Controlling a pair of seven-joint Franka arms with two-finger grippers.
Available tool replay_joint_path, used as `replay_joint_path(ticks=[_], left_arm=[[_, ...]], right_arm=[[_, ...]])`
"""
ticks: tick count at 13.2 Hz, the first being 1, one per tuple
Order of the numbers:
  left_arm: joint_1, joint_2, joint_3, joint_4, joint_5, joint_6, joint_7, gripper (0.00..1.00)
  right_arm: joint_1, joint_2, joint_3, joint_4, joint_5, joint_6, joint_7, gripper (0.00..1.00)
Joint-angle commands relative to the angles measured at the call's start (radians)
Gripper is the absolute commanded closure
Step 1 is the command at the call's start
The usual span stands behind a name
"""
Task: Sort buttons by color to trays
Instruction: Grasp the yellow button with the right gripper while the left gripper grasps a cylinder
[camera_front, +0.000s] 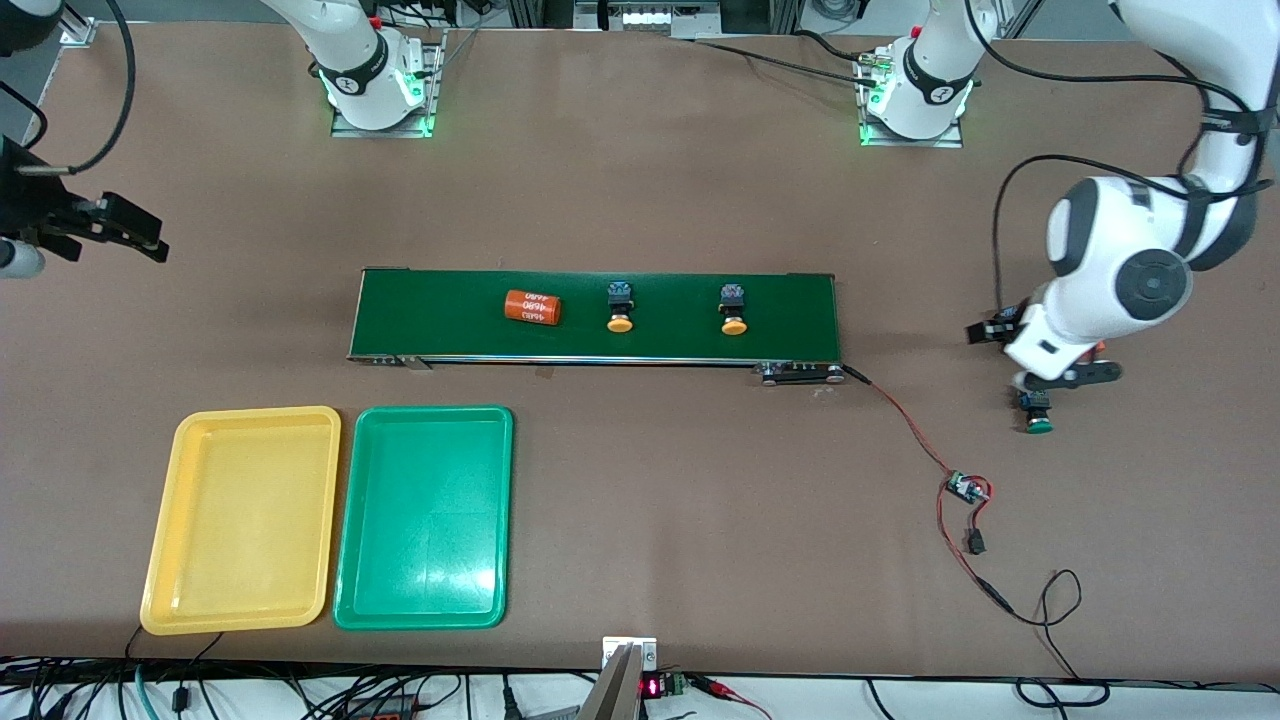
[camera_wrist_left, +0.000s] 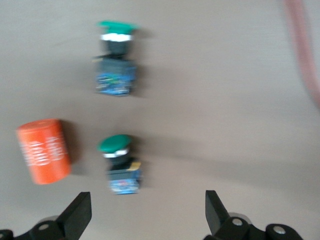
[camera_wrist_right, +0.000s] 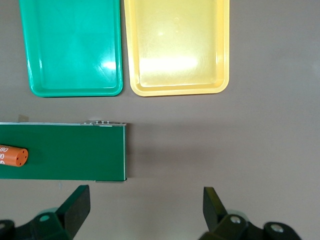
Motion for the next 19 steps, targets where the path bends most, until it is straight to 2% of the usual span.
replay_joint_path(ticks=[1, 3, 6, 8, 10, 11, 12, 15, 16, 19], left_arm=[[-0.003, 0.016, 0.075, -0.014, 0.069, -0.002, 0.028, 0.00], [0.017, 0.031, 0.118, -0.021, 0.073, 0.014, 0.127, 0.00], [0.043, 0.050, 0.201, -0.042, 0.073, 0.201, 0.262, 0.00], [0.057, 0.057, 0.207, -0.083, 0.071, 0.312, 0.274, 0.00], [0.060, 0.065, 0.207, -0.103, 0.069, 0.355, 0.275, 0.00], [0.071, 0.076, 0.209, -0.116, 0.071, 0.384, 0.275, 0.00], [0.073, 0.089, 0.209, -0.120, 0.069, 0.405, 0.275, 0.01], [0.100, 0.139, 0.209, -0.129, 0.071, 0.465, 0.275, 0.08], [0.102, 0.140, 0.209, -0.132, 0.071, 0.467, 0.275, 0.15], [0.100, 0.142, 0.207, -0.137, 0.069, 0.465, 0.269, 0.48]], right_arm=[[0.025, 0.036, 0.002, 0.023, 0.013, 0.011, 0.009, 0.00], [0.055, 0.060, 0.004, 0.025, 0.014, 0.026, 0.010, 0.00], [0.144, 0.079, 0.008, 0.025, 0.013, 0.048, 0.012, 0.00], [0.175, 0.104, 0.008, 0.025, 0.013, 0.082, 0.012, 0.00], [0.229, 0.136, 0.008, 0.025, 0.014, 0.086, 0.015, 0.00], [0.238, 0.156, 0.010, 0.025, 0.046, 0.112, 0.044, 0.00], [0.262, 0.178, 0.008, 0.025, 0.097, 0.125, 0.093, 0.00], [0.353, 0.237, 0.008, 0.020, 0.096, 0.197, 0.182, 0.00], [0.374, 0.263, 0.008, 0.012, 0.096, 0.241, 0.213, 0.00], [0.433, 0.336, 0.010, 0.008, 0.114, 0.364, 0.298, 0.00]])
